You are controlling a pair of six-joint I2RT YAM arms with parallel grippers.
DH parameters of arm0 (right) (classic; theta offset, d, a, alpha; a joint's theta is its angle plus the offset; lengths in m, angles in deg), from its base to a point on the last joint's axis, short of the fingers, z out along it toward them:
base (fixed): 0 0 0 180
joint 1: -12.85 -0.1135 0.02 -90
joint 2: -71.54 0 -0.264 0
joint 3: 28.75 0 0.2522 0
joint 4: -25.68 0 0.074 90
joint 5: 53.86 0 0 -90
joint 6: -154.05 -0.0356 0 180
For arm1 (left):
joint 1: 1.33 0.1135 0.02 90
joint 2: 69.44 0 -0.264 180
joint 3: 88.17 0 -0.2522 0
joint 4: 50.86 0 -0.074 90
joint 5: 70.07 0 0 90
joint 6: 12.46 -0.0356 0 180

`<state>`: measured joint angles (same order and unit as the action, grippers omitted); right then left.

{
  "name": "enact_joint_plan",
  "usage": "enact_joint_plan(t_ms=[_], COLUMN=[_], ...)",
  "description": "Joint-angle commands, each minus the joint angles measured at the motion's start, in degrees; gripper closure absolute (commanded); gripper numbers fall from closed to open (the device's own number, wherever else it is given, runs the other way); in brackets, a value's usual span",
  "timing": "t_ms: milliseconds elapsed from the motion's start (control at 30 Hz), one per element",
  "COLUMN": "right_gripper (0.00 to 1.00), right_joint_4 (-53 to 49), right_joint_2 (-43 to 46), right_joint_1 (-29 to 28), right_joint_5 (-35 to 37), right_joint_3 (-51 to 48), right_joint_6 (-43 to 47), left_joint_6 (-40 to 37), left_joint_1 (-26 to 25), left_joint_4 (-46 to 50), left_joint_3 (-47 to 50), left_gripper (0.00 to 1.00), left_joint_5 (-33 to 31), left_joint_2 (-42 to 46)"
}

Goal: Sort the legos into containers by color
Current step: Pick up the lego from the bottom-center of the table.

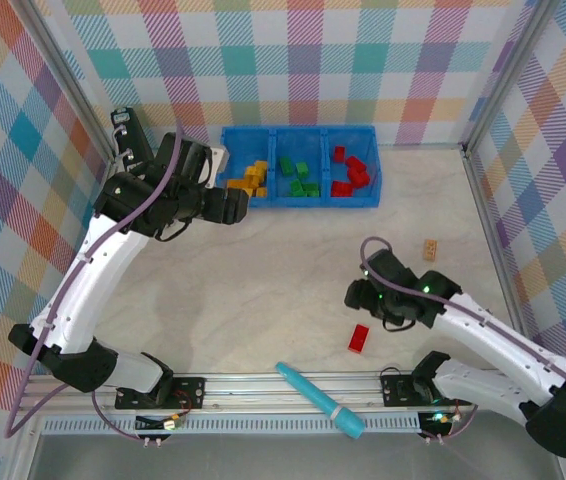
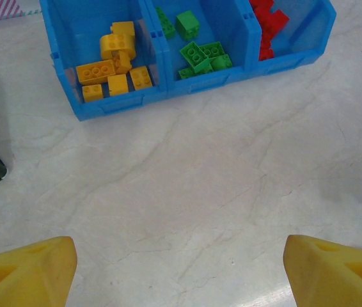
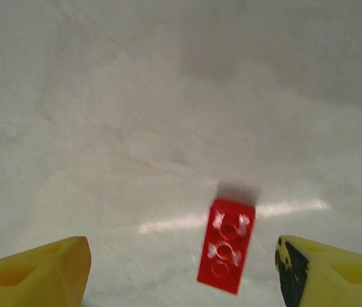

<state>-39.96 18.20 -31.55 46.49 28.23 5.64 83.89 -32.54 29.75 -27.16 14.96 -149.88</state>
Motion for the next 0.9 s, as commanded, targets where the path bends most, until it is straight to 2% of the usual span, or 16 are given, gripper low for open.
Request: enact_joint_plan(t_ms=[0,167,533,767,867], right_gripper=[0.23,0.23,0.24,0.31,0.38], right_joint_4=[-3.07,2.88,10.19,12.30,13.32], right_joint_2=[0.90,-4.64,-14.36,-15.55,-16.47], right_joint_1=[-3.58,-5.51,-5.52,-5.52,-5.52], right_joint_5=[1.75,-0.04,-2.47,-3.47,-3.76], right_joint_3=[-4.02,-7.18,-9.07,-11.83,-12.70], right_joint_6=[-11.06,-12.99,-13.34,-13.87,-13.81], left_joint_6=[-0.90,-0.81,-0.63,-0.46,-0.19], left_joint_1=[0.26,0.26,0.26,0.26,0.26], left_joint_4=[-1.37,-0.93,-0.40,-0.32,-0.23], left_joint_3=[0.63,0.60,-0.66,-1.15,-1.56], left_gripper=[0.16,0.16,0.16,0.16,0.16], left_joint_5=[1.18,0.93,0.59,0.97,1.12], left_joint_2=[2.02,2.29,0.69,-0.82,-1.38])
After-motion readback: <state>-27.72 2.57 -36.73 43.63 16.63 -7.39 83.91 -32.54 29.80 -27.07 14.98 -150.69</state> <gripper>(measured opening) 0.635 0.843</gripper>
